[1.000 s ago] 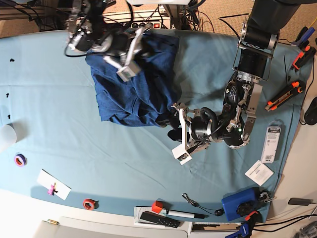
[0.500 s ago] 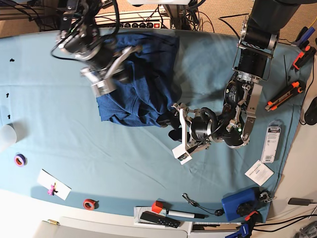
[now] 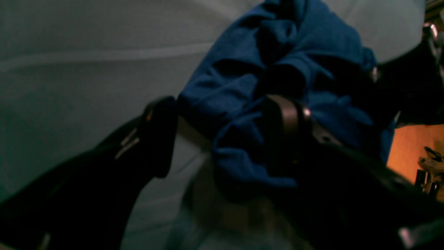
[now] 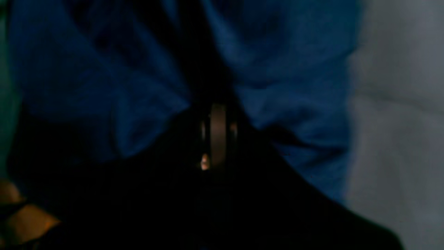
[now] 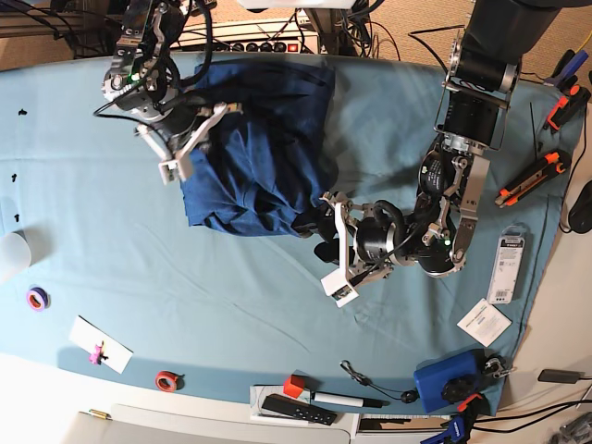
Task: Layout the t-shirt on the table in an organized manner, then fold the t-shirt properly
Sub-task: 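Fold the shirt end with the right gripper over the folded bundle, then press the folded shirt edge down with the right gripper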
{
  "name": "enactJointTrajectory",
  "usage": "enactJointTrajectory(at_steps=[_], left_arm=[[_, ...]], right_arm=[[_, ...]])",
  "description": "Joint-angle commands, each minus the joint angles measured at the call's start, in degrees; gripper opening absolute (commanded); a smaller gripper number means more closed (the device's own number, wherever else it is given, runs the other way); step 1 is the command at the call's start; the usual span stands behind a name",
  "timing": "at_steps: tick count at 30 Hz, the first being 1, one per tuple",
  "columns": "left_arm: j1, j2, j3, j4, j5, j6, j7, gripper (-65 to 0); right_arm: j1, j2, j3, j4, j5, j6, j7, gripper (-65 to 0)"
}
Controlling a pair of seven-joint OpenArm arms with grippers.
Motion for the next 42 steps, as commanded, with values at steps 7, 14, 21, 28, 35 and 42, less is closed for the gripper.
enactJointTrajectory(at_steps=[7,14,21,28,35,42], left_arm=[[-1.42,0.02,-0.17,0.87,-0.98,0.00,-1.29,-26.6],[-1.42,0.02,-0.17,0.90,-1.01,-0.02,-1.31,-26.6],[-1.40,0.00,-0.17,0.90,-0.96,-0.02,-1.27,-26.6],[-1.40,0.02,-0.17,0.87,1.38,-0.02,-1.27,-26.6],[-1.40,0.02,-0.17,0.87,1.36,0.00,-1.27,-26.6],[-1.22,0.00,-0.17,0.87,1.38,0.02,-1.25,-26.6]], right_arm=[[-1.27,0.02,0.02,0.94,12.70,5.05,-6.01,-65.0],[-1.27,0.04,0.02,0.94,27.43,9.27,-11.51,-65.0],[-0.13,0.02,0.02,0.94,44.81,13.04,-11.51,-65.0],[6.47,0.02,0.13,0.92,39.45,13.04,-11.51,-39.9],[14.95,0.07,0.20,-0.85,14.21,8.94,-2.93,-39.9],[22.29,0.37,6.80,-14.05,16.24,7.87,-3.45,-36.0]])
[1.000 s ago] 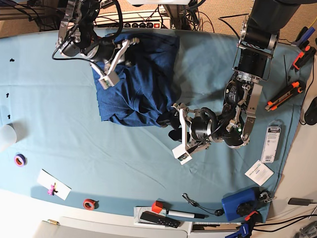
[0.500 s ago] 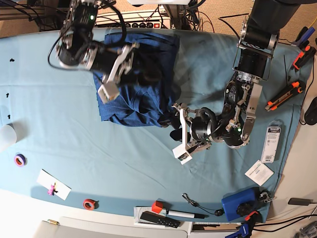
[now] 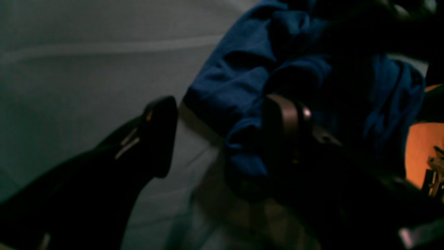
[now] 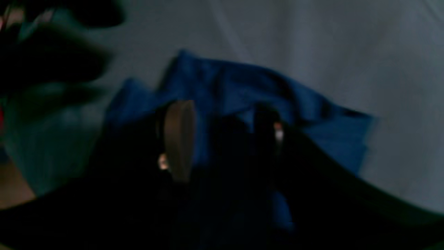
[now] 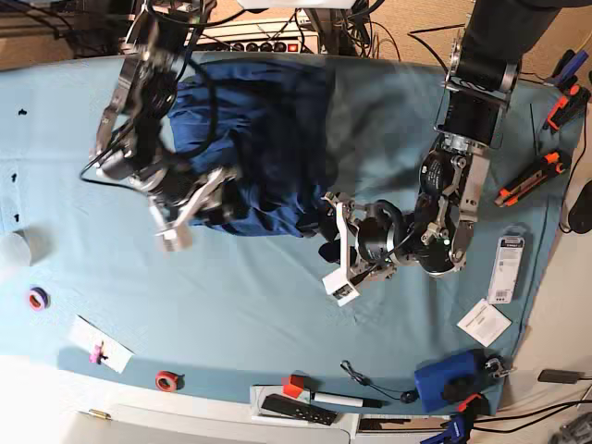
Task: Layout the t-shirt on the table in an organized manner, then fold the t-shirt properly
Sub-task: 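Press the folded shirt edge down with the right gripper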
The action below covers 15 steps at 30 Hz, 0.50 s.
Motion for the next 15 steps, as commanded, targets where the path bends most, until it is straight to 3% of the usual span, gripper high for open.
enactJointTrajectory(at_steps=[1,7,11,15], left_arm=[[-1.27,0.02,-0.17,0.87,-0.96,0.00,-1.09,-26.6],[-0.66,0.02,-0.17,0.87,-0.96,-0.02,-1.11,-26.6],[-0.66,0.04,-0.17,0.87,-0.98,-0.02,-1.16,-26.6],[-0.66,0.04,-0.15,0.87,-0.98,-0.02,-1.97,-26.6]], right_arm=[[2.19,0.31,1.66,-1.22,2.86,0.28,0.85,-35.0],[8.68,3.89,9.77,-15.98,12.33,0.37,-1.14,-32.8],[11.93,7.72,10.34,-25.75,16.17,0.42,-3.02,-32.8],[13.16,9.53,10.27,-33.09,17.86,0.52,-5.33,-32.8]])
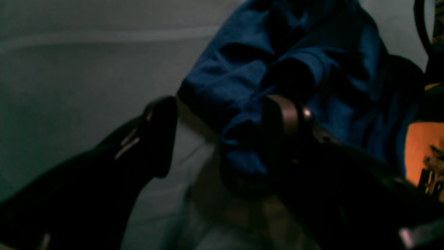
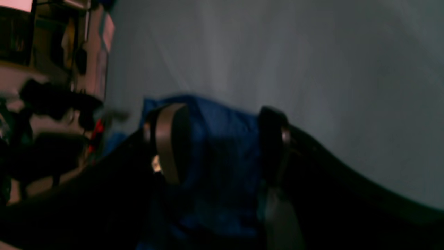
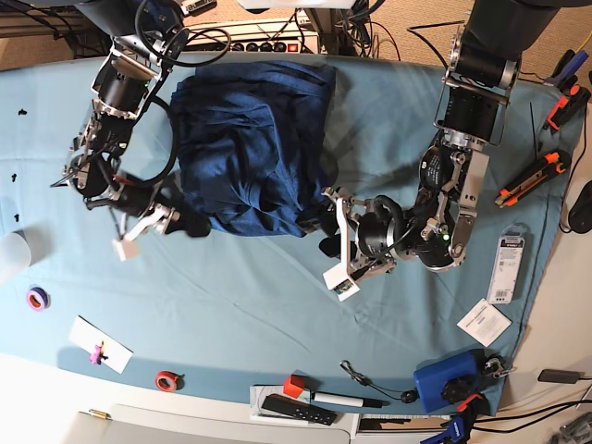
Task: Layout the t-shirt on the table in an organized manner, then fold the t-shirt properly
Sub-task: 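Press the folded shirt edge down with the right gripper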
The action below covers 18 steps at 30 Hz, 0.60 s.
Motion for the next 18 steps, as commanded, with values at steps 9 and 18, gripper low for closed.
enactJointTrajectory(at_steps=[9,18], left_arm=[[-1.53,0.02,-0.15,0.90,-1.03,-0.04,-1.64,-26.6],[-1.57,-0.02,-0.17,0.90,-1.22,3.23,0.52,-26.6]], right_arm=[[0.13,-0.20,-3.13,-2.23,6.69,1.70,-0.78,-32.8],[0.17,-0.15,-14.62,-2.23,6.10,1.70,-0.78,-40.8]])
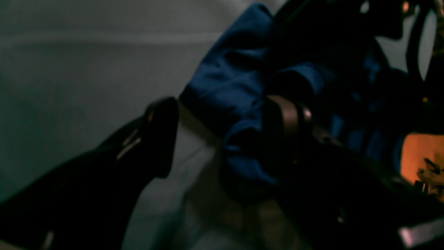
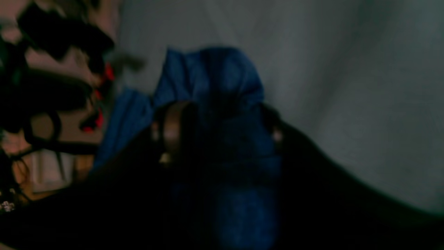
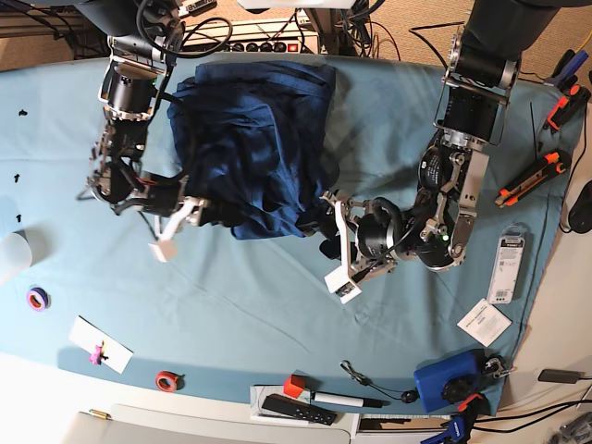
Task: Layout the t-shirt on the table in an organized manner, then fold the t-shirt properly
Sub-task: 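Press the folded shirt edge down with the right gripper, then move the left gripper to the shirt's other side and grasp it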
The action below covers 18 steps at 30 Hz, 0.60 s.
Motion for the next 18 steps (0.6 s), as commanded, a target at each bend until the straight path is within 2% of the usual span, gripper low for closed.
enactJointTrajectory(at_steps=[1,4,6,8,12,16,18], left_arm=[[-1.55,-0.13,-0.17,0.90,-2.12,0.22,0.85,-26.6],[-1.40,-1.42,-0.17,0.90,-8.70,-0.85,4.76,-26.6],[-1.16,-3.30,-0.17,0.90,-12.87,-0.90,5.51,-26.6],[-0.59,-5.22,-0.17,0.90,-15.89,-0.92,6.21,-26.6],[2.47,-8.17,-0.15,0.92,-18.03,-0.90,6.93,-26.1],[7.17,-9.77,-0.13,0.92,-18.67,-0.85,6.91,-19.4],[9.03,-9.86,-0.13,0.92,-19.12,-0.61,6.93,-18.3]], right_arm=[[0.46,-0.28,-1.11,0.15,0.98,-0.68,-1.15,-45.8],[0.44,-0.31,-2.45,0.17,-0.26,-0.68,-1.15,-59.1],[0.44,-0.13,-2.45,0.20,-0.87,-0.66,-1.15,-62.5],[0.46,0.37,-2.45,0.20,-1.14,-0.66,-1.15,-63.2],[0.44,1.60,-2.45,0.20,-1.11,-0.63,-1.15,-63.3],[0.44,1.73,-2.45,0.20,-1.05,-0.61,-1.15,-63.3],[0.44,1.75,-2.45,0.20,-1.05,-0.48,-1.15,-63.3]])
